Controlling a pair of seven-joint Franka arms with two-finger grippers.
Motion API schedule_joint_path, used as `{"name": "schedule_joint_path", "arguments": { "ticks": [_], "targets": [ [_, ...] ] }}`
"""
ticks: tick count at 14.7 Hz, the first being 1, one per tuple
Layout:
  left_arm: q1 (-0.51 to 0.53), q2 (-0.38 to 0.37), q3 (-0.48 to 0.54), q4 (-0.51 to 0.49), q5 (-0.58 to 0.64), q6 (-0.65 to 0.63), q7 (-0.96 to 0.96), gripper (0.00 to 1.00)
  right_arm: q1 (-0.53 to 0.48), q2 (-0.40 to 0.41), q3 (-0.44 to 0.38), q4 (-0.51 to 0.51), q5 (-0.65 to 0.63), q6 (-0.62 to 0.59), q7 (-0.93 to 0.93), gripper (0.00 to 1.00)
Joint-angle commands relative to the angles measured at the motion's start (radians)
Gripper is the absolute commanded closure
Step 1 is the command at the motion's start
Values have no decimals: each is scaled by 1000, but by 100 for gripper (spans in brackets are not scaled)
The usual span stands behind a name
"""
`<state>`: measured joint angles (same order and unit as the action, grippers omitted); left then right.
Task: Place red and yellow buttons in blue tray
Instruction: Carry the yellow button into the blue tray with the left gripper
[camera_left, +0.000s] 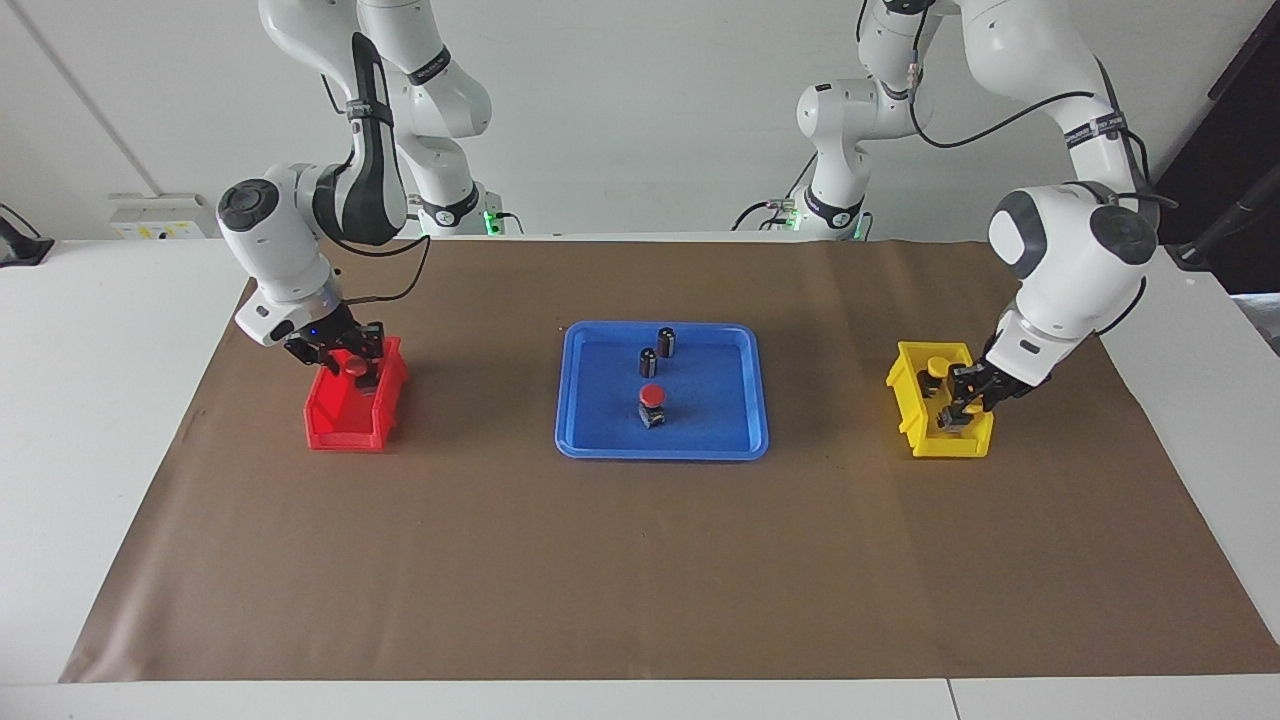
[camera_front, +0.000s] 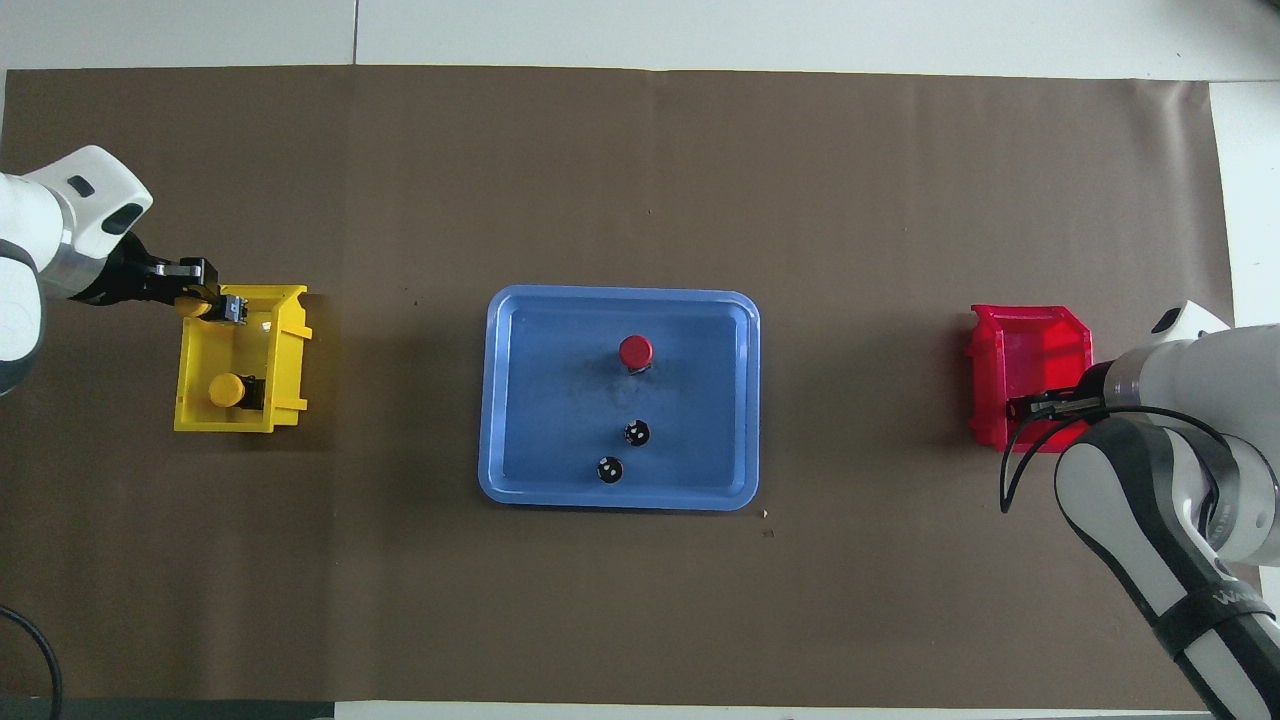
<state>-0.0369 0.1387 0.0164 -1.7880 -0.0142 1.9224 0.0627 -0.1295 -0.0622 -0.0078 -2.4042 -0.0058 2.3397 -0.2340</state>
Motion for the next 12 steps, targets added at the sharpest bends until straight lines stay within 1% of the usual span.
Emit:
{"name": "schedule_joint_path", "arguments": {
  "ticks": [1,2,3,4,6,8,9,10,12],
  "targets": [
    [-140,35,-4,134,75,-142,-143,99,-6,-25,12,-24,15,24,-25,73],
    [-197,29,-9,106,79,-108,-265,98,-6,-24,12,-19,15,23,-25,79],
    [-280,19,-10,60,77,-64,-387,99,-4,-19,12,-1,15,10,-27,83],
    [-350,13,-10,27,76,-27,-481,99,-4,-15,12,25,15,-6,-31,83],
    [-461,27,-10,-8,60,38,-620,98,-4,13,12,120,15,-112,-33,83],
    [-538,65,-10,-14,48,111,-740,98,-7,45,12,244,15,-257,-44,83],
    [-570,87,-10,-14,48,137,-791,99,-13,57,12,296,15,-311,-57,83],
    [-592,108,-10,-16,48,171,-826,99,-13,65,12,341,13,-354,-65,83],
    [-615,143,-9,-7,48,199,-866,99,-13,81,12,411,13,-420,-64,83]
  ]
}}
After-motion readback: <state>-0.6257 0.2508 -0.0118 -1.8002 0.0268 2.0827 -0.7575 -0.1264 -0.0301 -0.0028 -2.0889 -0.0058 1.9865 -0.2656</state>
